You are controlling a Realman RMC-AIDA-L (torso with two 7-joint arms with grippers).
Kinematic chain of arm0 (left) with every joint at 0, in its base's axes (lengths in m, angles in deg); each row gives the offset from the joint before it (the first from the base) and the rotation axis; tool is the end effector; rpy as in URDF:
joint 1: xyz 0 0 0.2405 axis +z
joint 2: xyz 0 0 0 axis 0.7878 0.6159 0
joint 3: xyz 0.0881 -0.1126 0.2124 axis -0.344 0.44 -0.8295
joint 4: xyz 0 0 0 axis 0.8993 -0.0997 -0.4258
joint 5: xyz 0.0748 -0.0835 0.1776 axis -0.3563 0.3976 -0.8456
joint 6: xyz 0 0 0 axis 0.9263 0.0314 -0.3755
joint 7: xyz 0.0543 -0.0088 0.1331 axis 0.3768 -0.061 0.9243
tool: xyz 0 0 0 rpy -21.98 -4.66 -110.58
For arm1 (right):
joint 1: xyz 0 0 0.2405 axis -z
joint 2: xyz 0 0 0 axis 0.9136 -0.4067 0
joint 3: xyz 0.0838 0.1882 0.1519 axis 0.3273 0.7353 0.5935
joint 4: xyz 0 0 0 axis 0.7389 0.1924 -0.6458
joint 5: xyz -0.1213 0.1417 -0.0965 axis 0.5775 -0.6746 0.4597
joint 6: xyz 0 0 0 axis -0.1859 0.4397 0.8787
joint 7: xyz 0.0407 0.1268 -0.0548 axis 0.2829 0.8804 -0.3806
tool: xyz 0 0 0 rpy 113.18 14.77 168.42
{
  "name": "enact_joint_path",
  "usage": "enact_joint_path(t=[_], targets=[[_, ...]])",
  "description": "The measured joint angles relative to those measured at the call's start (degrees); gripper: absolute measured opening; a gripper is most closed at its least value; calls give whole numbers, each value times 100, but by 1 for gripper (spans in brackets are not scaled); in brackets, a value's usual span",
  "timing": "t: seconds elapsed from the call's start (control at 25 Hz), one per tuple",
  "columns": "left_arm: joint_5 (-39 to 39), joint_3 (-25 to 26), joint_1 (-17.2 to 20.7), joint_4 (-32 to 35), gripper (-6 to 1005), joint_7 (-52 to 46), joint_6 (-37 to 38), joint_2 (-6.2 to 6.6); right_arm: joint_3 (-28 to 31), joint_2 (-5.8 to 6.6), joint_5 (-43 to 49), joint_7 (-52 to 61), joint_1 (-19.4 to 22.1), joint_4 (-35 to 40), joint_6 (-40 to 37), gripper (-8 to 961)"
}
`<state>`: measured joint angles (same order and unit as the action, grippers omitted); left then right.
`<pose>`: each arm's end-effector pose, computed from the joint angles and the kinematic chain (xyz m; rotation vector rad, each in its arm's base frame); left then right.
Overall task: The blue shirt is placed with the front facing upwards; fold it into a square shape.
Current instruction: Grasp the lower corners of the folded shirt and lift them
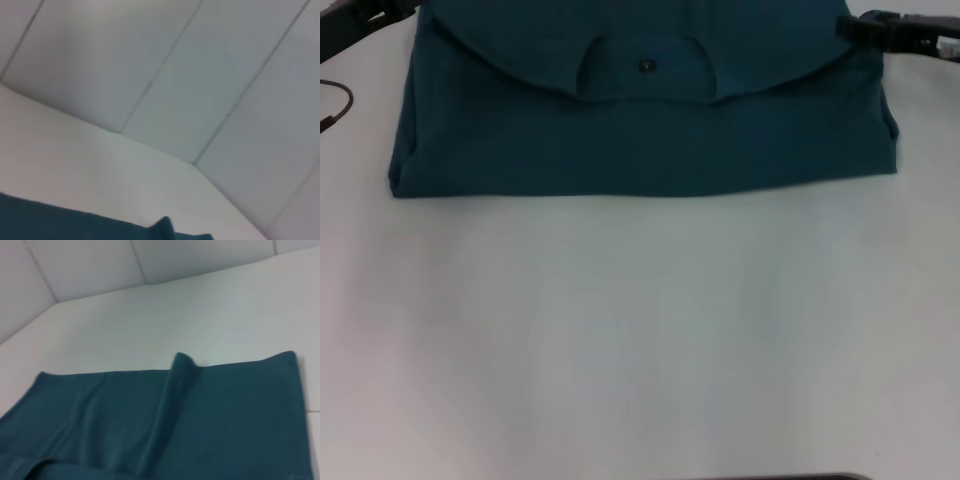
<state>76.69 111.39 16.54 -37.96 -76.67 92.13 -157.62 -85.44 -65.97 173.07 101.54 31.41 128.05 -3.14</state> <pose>-0.2682 0.3898 0.0393 -2.0446 -1.1307 -0.9898 0.3064 0.4060 0.0403 -2.0470 1.1195 0.4940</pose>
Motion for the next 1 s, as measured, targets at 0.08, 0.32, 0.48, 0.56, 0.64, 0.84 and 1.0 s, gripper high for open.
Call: enact_joint_path(t=[0.08,0.32,0.48,0.56,0.64,0.84,1.0], targets=[[3,-82,117,-185,731,-1,304,4,4,0,-55,-126,178,166,-320,755],[11,-212,618,-669,844,-79,1213,93,89,70,-374,-353,839,630,-1346,760],[7,-229,853,-705,844,-83,1355,125,204,214,-538,-302,1188,679,-1920,758],[-17,-283,995,-712,844,-65,1398,160,326,293,-555,-233,1294,679,-2182,757],[-39,-414,1122,-714,844,-55,1425,203,410,474,-454,89,1360,645,-2496,756],[-57,-796,1325,-675,844,-58,1423,311,376,701,64,853,1289,603,-2725,753],[-194,-901,1390,-661,844,-45,1355,322,349,748,678,1468,1070,578,-2754,751]])
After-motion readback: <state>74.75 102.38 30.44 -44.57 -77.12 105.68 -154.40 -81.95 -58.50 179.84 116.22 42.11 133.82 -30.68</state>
